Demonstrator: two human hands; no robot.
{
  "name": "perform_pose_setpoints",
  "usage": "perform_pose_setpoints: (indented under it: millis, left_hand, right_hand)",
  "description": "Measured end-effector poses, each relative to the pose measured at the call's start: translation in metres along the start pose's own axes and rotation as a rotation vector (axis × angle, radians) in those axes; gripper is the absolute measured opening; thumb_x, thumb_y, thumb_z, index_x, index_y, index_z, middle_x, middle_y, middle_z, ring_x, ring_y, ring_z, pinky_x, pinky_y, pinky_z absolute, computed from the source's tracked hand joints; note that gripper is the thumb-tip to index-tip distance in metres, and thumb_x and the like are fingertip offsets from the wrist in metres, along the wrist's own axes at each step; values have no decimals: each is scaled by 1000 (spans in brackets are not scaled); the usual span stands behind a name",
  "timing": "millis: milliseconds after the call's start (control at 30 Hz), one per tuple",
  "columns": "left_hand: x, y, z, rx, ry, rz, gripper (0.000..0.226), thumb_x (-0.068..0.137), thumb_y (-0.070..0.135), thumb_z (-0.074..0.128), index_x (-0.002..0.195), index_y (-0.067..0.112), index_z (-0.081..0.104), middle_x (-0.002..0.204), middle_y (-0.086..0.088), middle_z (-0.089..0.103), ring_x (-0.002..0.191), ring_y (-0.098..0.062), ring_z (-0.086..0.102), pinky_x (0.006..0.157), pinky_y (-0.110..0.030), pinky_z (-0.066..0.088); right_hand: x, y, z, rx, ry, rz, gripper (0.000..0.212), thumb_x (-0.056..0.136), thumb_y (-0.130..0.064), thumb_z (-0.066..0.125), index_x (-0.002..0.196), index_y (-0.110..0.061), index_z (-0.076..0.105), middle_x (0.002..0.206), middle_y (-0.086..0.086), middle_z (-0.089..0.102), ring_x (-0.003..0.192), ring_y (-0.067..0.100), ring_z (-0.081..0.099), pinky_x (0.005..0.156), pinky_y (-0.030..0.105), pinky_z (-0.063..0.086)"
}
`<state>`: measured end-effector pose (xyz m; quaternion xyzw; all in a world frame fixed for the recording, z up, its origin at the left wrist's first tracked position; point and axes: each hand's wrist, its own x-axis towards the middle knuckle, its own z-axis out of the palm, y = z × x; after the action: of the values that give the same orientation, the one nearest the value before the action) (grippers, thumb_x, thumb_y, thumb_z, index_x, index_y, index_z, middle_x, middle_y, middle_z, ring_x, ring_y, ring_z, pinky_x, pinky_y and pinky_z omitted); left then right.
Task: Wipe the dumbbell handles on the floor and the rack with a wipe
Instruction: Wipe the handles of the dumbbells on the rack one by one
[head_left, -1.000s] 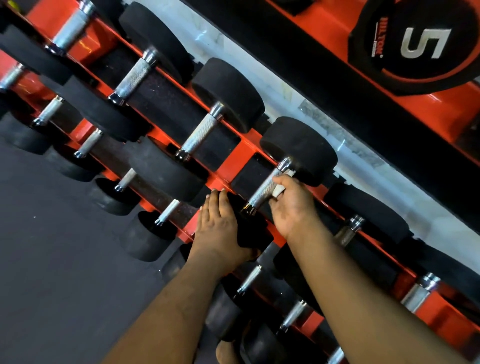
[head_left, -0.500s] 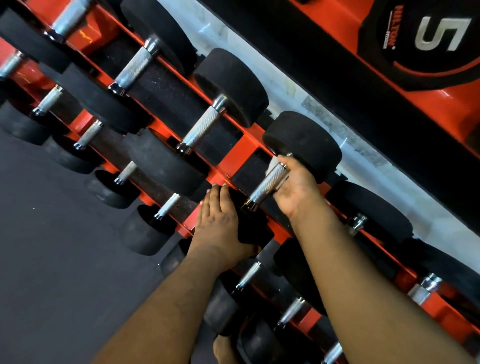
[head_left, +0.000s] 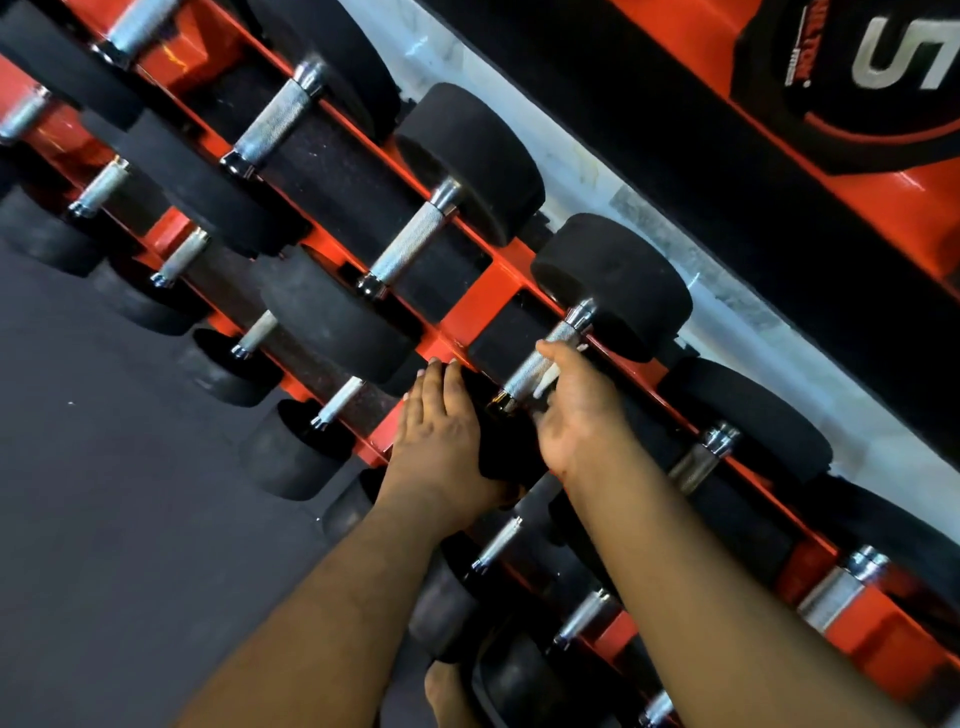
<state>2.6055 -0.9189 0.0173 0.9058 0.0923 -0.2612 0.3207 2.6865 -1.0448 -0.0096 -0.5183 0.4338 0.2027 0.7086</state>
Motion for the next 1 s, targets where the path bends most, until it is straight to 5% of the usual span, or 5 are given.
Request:
perform_pose_setpoints:
  millis: [200, 333, 667, 833, 1000]
  left_hand:
    - [-2, 4, 1, 15, 26, -10, 148, 61, 55, 89, 159, 7, -11, 169, -12, -13, 157, -27, -11, 124, -35, -9]
    - [-1, 1, 3, 36, 26, -7, 150, 60, 57, 90, 159, 7, -12, 169, -12, -14, 156, -27, -12, 122, -34, -10]
    - [1, -1, 5, 55, 35, 19, 149, 61, 57, 88, 159, 7, -12, 169, -13, -13, 157, -27, -12, 125, -36, -8]
    - [1, -1, 4, 61, 45, 20, 151, 60, 60, 87, 159, 6, -13, 168, -14, -13, 156, -26, -13, 127, -39, -6]
    - [1, -1, 6, 43, 47, 12, 150, 60, 61, 86, 159, 7, -13, 169, -13, -13, 157, -26, -13, 127, -40, -5]
  right_hand:
    - [-4, 3, 6, -86, -97, 187, 11, 94, -23, 66, 92, -12, 66, 83, 6, 66, 72, 19, 65, 67, 32, 55]
    - [12, -26, -9, 253, -142, -1, 14, 99, -23, 58, 99, -12, 67, 98, 5, 70, 94, 16, 67, 98, 33, 51]
    - [20, -14, -12, 204, -267, -107, 24, 98, -35, 54, 101, -15, 67, 84, 4, 70, 89, 18, 64, 95, 34, 50]
    - [12, 22, -25, -386, -176, -73, 39, 96, -48, 60, 118, -17, 68, 108, 3, 75, 100, 18, 72, 77, 29, 56]
    - [-4, 32, -52, -585, -96, -222, 14, 99, -14, 61, 104, -10, 73, 94, 5, 78, 91, 19, 73, 72, 22, 54]
